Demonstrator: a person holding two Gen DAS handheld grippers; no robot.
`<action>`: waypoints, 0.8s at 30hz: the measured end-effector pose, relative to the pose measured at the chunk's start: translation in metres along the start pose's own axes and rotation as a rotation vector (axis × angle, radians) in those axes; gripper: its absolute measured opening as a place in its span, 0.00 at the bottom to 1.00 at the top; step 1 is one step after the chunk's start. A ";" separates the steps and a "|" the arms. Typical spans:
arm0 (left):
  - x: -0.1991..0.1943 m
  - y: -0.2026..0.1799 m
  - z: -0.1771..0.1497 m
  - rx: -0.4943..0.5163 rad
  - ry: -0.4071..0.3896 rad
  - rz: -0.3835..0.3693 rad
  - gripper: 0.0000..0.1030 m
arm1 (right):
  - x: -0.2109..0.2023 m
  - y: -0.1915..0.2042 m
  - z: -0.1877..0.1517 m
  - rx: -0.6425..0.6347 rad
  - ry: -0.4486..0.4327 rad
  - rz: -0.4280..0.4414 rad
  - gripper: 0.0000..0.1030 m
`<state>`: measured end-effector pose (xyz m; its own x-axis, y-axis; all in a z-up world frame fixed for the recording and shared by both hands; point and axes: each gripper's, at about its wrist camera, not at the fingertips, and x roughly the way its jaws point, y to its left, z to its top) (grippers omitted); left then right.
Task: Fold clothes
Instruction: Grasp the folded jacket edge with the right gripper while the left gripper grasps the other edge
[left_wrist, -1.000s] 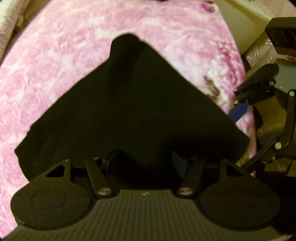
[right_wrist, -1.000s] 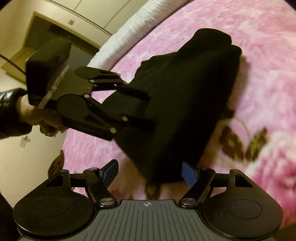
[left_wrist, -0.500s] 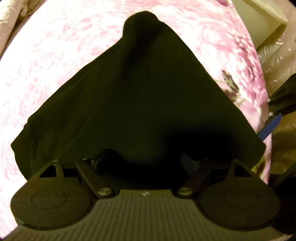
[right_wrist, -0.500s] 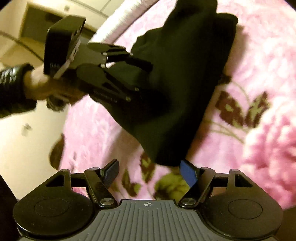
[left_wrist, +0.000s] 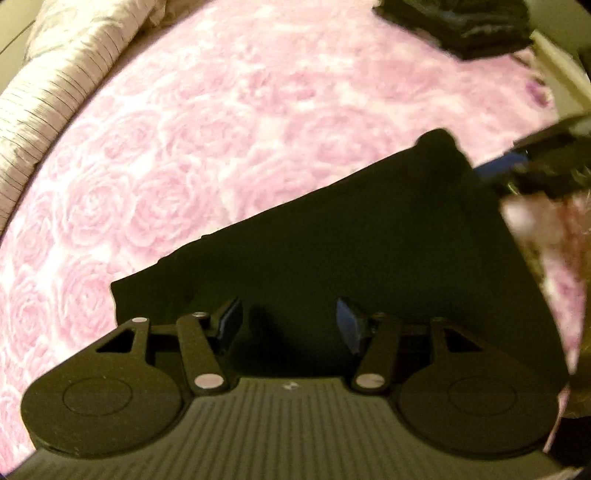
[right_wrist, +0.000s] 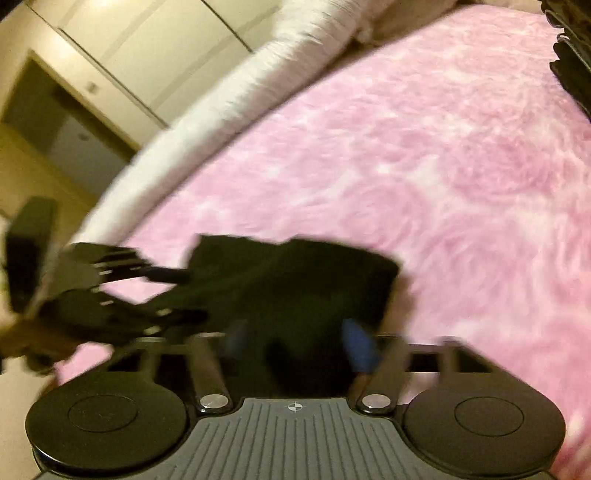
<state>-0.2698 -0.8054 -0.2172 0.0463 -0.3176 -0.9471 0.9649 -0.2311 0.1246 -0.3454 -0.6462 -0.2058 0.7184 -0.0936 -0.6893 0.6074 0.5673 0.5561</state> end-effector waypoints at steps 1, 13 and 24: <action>0.009 0.001 0.001 0.006 0.008 0.002 0.62 | 0.009 -0.009 0.005 0.009 0.016 -0.028 0.26; 0.000 0.031 -0.003 -0.135 -0.069 0.065 0.48 | 0.015 -0.010 0.013 0.030 -0.006 -0.118 0.26; -0.017 0.036 -0.017 -0.064 -0.157 0.038 0.47 | -0.007 0.018 -0.002 0.009 -0.084 -0.219 0.31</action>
<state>-0.2311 -0.7928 -0.2019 0.0468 -0.4660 -0.8835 0.9780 -0.1587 0.1356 -0.3395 -0.6338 -0.1918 0.5943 -0.2820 -0.7532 0.7551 0.5182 0.4017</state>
